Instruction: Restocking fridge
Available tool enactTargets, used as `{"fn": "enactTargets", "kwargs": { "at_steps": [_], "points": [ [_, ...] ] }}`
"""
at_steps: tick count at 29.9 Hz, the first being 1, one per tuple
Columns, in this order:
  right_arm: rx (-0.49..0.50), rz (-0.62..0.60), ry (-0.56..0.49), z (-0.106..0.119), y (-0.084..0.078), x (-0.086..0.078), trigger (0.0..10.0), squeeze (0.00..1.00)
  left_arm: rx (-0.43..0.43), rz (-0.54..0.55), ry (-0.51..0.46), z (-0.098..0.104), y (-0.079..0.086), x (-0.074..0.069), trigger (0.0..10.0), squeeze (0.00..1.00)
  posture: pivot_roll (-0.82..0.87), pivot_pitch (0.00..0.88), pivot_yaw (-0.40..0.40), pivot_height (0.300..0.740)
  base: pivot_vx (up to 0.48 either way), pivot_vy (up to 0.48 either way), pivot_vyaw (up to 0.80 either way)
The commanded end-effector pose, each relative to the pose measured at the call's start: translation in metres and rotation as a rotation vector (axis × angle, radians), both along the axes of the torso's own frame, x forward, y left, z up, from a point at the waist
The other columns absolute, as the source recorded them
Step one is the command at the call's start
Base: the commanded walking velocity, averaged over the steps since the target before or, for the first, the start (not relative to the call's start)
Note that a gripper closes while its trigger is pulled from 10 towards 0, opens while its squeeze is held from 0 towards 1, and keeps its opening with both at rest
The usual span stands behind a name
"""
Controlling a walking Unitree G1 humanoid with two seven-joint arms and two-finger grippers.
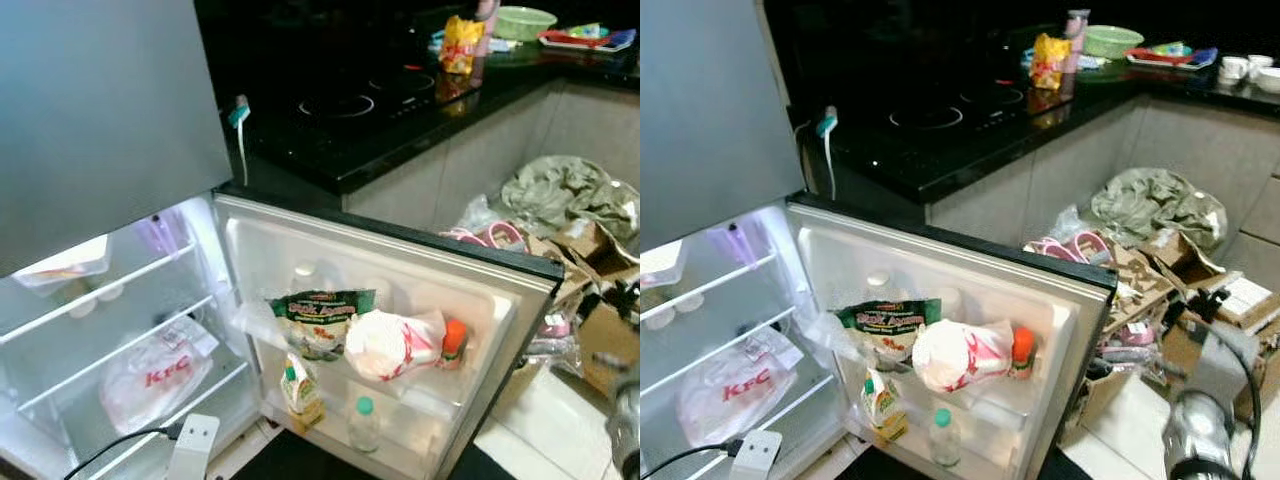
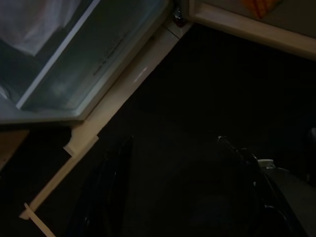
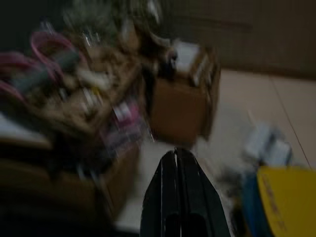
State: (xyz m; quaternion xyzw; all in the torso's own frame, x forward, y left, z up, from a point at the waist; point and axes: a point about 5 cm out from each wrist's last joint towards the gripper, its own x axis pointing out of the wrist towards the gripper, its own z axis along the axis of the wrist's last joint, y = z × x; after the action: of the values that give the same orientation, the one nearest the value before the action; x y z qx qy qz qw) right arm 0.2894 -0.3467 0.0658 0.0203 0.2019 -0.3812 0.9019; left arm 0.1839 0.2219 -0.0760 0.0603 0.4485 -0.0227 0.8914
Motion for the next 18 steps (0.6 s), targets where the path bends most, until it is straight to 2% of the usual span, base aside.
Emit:
{"fn": "enactTargets", "kwargs": {
  "at_steps": [1, 2, 3, 5, 8, 11, 12, 14, 16, 17, 18],
  "points": [
    [0.021, -0.039, -0.003, 0.006, 0.0, 0.005, 10.0, 0.0, -0.012, -0.006, 0.008, -0.005, -0.012, -0.006, 10.0, 0.0, -0.07, 0.024, 0.024, 0.74, 0.0, 0.0, 0.0],
    [0.041, -0.027, -0.026, 0.012, 0.003, 0.013, 10.0, 0.0, -0.019, -0.008, 0.009, -0.007, -0.017, -0.007, 10.0, 0.0, -0.07, 0.024, 0.024, 0.74, 0.0, 0.0, 0.0],
    [0.041, -0.027, -0.026, 0.012, 0.003, 0.013, 10.0, 0.0, -0.019, -0.008, 0.009, -0.007, -0.017, -0.007, 10.0, 0.0, -0.07, 0.024, 0.024, 0.74, 0.0, 0.0, 0.0],
    [0.092, 0.05, -0.06, 0.019, 0.017, 0.028, 10.0, 0.0, -0.031, -0.014, 0.013, -0.01, -0.025, -0.012, 10.0, 0.0, -0.06, 0.029, 0.022, 0.74, 0.0, 0.0, 0.0],
    [0.104, 0.088, -0.064, 0.021, 0.024, 0.034, 10.0, 0.0, -0.035, -0.015, 0.016, -0.011, -0.027, -0.013, 10.0, 0.0, -0.06, 0.029, 0.022, 0.74, 0.0, 0.0, 0.0],
    [0.143, 0.158, -0.028, 0.016, 0.044, 0.042, 10.0, 0.0, -0.044, -0.021, 0.022, -0.013, -0.035, -0.015, 10.0, 0.0, -0.07, 0.038, 0.021, 0.74, 0.0, 0.0, 0.0],
    [0.143, 0.158, -0.028, 0.016, 0.044, 0.042, 10.0, 0.0, -0.044, -0.021, 0.022, -0.013, -0.035, -0.015, 10.0, 0.0, -0.07, 0.038, 0.021, 0.74, 0.0, 0.0, 0.0],
    [0.175, 0.205, -0.03, 0.013, 0.054, 0.045, 10.0, 0.0, -0.048, -0.025, 0.019, -0.011, -0.041, -0.01, 10.0, 0.0, -0.07, 0.041, 0.022, 0.74, 0.0, 0.0, 0.0],
    [0.219, 0.328, -0.045, 0.008, 0.066, 0.048, 10.0, 0.0, -0.047, -0.026, 0.006, -0.007, -0.04, 0.001, 10.0, 0.0, -0.07, 0.043, 0.022, 0.74, 0.0, 0.0, 0.0],
    [0.219, 0.328, -0.045, 0.008, 0.066, 0.048, 10.0, 0.0, -0.047, -0.026, 0.006, -0.007, -0.04, 0.001, 10.0, 0.0, -0.07, 0.043, 0.022, 0.74, 0.0, 0.0, 0.0],
    [0.248, 0.391, -0.055, 0.006, 0.071, 0.049, 10.0, 0.0, -0.046, -0.025, 0.0, -0.004, -0.039, 0.006, 10.0, 0.0, -0.07, 0.043, 0.021, 0.74, 0.0, 0.0, 0.0]
  ]
}}
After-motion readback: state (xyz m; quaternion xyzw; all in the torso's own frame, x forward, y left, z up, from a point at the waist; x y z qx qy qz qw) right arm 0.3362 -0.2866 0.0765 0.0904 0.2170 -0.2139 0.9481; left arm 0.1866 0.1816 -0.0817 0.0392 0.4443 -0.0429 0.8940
